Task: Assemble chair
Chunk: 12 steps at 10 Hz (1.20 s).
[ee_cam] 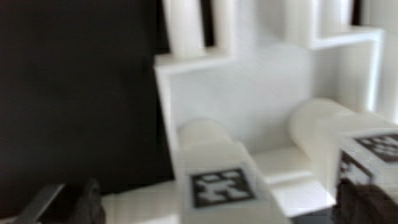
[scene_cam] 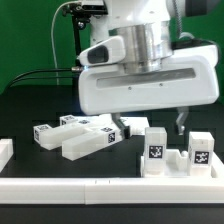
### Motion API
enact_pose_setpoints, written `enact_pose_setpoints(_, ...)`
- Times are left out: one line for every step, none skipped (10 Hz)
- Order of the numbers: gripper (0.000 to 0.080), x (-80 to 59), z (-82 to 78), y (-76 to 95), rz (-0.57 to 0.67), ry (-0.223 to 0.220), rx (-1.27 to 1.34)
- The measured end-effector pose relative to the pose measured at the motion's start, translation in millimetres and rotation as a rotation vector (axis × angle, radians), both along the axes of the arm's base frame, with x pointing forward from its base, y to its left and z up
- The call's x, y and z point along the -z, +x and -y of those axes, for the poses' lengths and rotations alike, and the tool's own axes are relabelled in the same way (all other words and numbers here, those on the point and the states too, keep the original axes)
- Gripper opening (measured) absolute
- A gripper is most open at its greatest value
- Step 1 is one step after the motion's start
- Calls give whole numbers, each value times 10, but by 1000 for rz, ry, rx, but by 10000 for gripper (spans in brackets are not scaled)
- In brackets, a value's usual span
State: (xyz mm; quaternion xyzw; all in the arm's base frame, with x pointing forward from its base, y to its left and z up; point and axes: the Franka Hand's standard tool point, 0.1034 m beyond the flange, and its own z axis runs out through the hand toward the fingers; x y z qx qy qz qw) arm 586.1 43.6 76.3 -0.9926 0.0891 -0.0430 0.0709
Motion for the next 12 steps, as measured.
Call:
enact_pose_setpoints(649,87,-35,2,1,-5,1)
enact_pose_setpoints(649,139,-42,-21,-5,-7,-1)
enact_pose_setpoints(649,130,-10,-19,-4,-8,-8)
enact_pose_setpoints(649,113,30,4,-2,-8,-6)
enact_pose_setpoints(649,85,10,36,-5,-6,-11)
enact_pose_setpoints(649,32,-26,96,-5,-8,-31)
enact_pose_setpoints(649,-11,-34,152,5,-11,-43)
enact_pose_setpoints(649,-19,-17,166,9,-12,-52)
enact_pose_setpoints(522,-18,-7,166,10,-13,-55)
enact_pose_setpoints(377,-15,-13,161,9,-12,-54)
enact_pose_setpoints(285,-14,-14,160,5,-9,-25)
enact_pose_setpoints(285,-13,-14,160,5,-9,-22)
